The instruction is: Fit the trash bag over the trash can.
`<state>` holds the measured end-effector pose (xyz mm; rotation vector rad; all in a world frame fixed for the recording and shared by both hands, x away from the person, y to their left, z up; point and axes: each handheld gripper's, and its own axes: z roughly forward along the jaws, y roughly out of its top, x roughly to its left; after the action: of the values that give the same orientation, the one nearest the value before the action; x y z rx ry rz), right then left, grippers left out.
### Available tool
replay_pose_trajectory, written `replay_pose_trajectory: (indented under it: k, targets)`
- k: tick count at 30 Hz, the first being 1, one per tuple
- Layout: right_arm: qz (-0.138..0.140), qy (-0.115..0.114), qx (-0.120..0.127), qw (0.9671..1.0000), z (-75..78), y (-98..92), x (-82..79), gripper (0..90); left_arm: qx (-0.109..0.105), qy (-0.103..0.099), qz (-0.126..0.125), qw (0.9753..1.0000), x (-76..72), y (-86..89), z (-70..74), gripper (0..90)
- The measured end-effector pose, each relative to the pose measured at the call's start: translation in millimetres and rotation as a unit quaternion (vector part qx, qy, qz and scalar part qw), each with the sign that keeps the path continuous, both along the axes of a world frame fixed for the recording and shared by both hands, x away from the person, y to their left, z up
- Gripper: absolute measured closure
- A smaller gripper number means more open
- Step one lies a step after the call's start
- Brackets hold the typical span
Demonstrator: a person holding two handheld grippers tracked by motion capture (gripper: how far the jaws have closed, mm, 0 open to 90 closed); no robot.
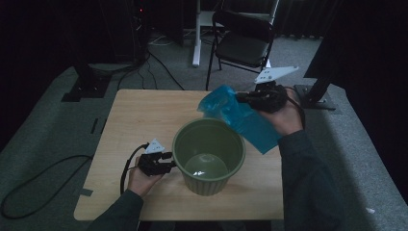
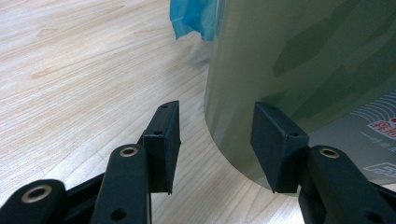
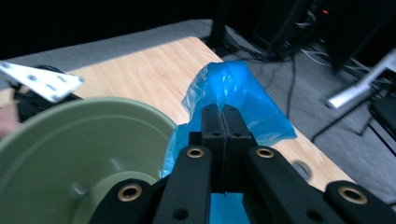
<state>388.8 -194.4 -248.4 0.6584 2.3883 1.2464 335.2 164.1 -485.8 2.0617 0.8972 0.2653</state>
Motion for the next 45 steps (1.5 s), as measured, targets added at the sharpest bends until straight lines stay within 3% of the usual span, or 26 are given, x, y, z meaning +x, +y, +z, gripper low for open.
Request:
replay_pose_trajectory:
  k: [8,9,11,14,20,27,33,40,45]
  targets:
    - [0.036,-0.005,0.004,0.9993,3.2,29.7,-6.6,90.0,0.002,-0.003,-0.002,1.0000,-0.6,0.5,0.7,53.0]
    - [0.048,-0.007,0.002,0.9988,4.0,45.3,-8.0,90.0,0.000,-0.004,-0.001,1.0000,-1.2,0.6,1.0,53.0]
    - [0.057,-0.007,0.006,0.9983,4.7,53.7,-9.4,90.0,0.000,-0.006,-0.001,1.0000,-1.6,0.7,1.3,53.0]
    - [0.061,-0.007,0.008,0.9980,4.6,58.0,-10.2,90.0,0.000,-0.007,-0.001,1.0000,-2.1,0.8,1.6,53.0]
    - [0.092,-0.003,0.006,0.9957,-3.2,91.2,-17.0,90.0,-0.001,-0.010,-0.001,1.0000,-2.7,1.2,2.2,53.0]
    - [0.107,0.005,0.015,0.9942,-5.4,109.6,-17.4,90.0,-0.003,-0.009,0.000,1.0000,-3.5,1.2,2.5,53.0]
    - [0.123,0.013,0.029,0.9918,-8.0,138.1,-17.5,90.0,-0.004,-0.015,-0.004,0.9999,-4.8,2.4,3.7,53.0]
    - [0.128,0.016,0.048,0.9905,-9.9,151.2,-17.0,90.0,-0.009,-0.016,-0.006,0.9998,-6.5,3.0,4.3,52.8]
    - [0.123,0.020,0.044,0.9912,-18.1,139.8,-15.4,90.0,-0.009,-0.018,-0.006,0.9998,-7.2,3.4,4.9,52.7]
